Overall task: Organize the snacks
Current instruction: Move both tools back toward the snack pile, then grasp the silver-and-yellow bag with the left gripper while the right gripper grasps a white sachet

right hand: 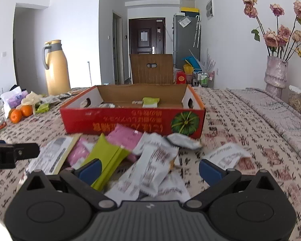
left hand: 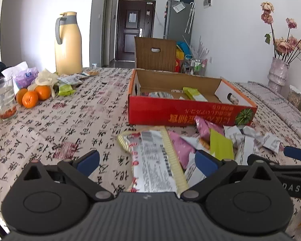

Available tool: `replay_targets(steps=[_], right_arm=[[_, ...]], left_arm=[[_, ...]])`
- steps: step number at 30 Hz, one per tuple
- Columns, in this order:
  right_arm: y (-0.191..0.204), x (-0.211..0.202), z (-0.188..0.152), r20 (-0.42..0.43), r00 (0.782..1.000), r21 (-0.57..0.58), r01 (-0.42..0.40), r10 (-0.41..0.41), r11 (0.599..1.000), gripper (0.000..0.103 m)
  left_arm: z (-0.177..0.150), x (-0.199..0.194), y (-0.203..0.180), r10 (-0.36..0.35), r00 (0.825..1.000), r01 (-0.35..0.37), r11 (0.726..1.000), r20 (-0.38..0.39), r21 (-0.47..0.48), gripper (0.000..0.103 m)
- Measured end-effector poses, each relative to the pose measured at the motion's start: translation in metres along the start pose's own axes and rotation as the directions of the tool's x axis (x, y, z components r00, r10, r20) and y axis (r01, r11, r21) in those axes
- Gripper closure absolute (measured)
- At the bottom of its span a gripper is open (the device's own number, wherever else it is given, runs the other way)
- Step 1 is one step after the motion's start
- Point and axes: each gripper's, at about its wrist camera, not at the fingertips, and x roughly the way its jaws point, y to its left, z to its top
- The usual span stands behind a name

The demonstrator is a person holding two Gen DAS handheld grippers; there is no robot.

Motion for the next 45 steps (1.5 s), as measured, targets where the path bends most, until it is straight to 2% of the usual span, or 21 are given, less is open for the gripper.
replay_targets(steps=[5, 9, 11, 13, 23, 26, 27, 28, 38, 45], right_arm=[[0.008, -0.002, -0.012, -0.012, 1.000, -0.019, 0.004, -0.004, 1.000, 0.003], [0.012, -0.004, -0.018, -0.017, 1.000, -0.016, 0.007, -0.007, 1.000, 0.013], [0.014, -0.005, -0.022, -0.015, 1.000, -0.011, 0.012, -0.012, 1.000, 0.026], [0.016, -0.004, -0.025, -0.028, 1.000, -0.005, 0.000, 0.000, 1.000, 0.044], [0.027, 0.001, -0.035, -0.050, 0.998, -0.036, -0.034, 0.033, 0.999, 0.055], [0.029, -0.003, -0.036, -0.046, 0.997, -0.054, -0.060, 0.058, 0.997, 0.068], [0.030, -0.004, -0.036, -0.046, 0.997, -0.057, -0.071, 0.069, 0.996, 0.079], [0.030, -0.005, -0.036, -0.044, 0.996, -0.058, -0.083, 0.080, 0.995, 0.083], [0.009, -0.028, -0.022, 0.061, 0.995, 0.000, -0.082, 0.082, 0.997, 0.083], [-0.019, -0.036, -0.007, 0.131, 0.991, 0.060, -0.027, 0.019, 0.998, 0.083]], left_arm=[[-0.003, 0.000, 0.001, -0.005, 1.000, 0.005, 1.000, -0.008, -0.001, 0.000], [-0.004, 0.000, 0.001, -0.011, 1.000, 0.011, 1.000, -0.010, 0.001, 0.000], [-0.005, 0.001, 0.002, -0.011, 1.000, 0.011, 1.000, -0.013, 0.000, 0.000], [-0.006, 0.002, 0.003, -0.012, 1.000, 0.011, 1.000, -0.017, -0.001, 0.000], [-0.008, 0.002, 0.003, -0.012, 1.000, 0.012, 1.000, -0.027, -0.005, 0.000], [-0.008, 0.002, 0.003, -0.009, 1.000, 0.008, 1.000, -0.029, -0.007, 0.000], [-0.008, 0.002, 0.003, -0.007, 1.000, 0.007, 1.000, -0.030, -0.008, 0.000], [-0.008, 0.002, 0.003, -0.006, 1.000, 0.006, 1.000, -0.030, -0.008, 0.000], [-0.005, 0.006, 0.004, 0.018, 0.999, -0.018, 1.000, -0.039, -0.011, 0.000], [-0.001, 0.025, 0.003, 0.032, 0.996, -0.034, 0.999, -0.079, -0.022, 0.000]])
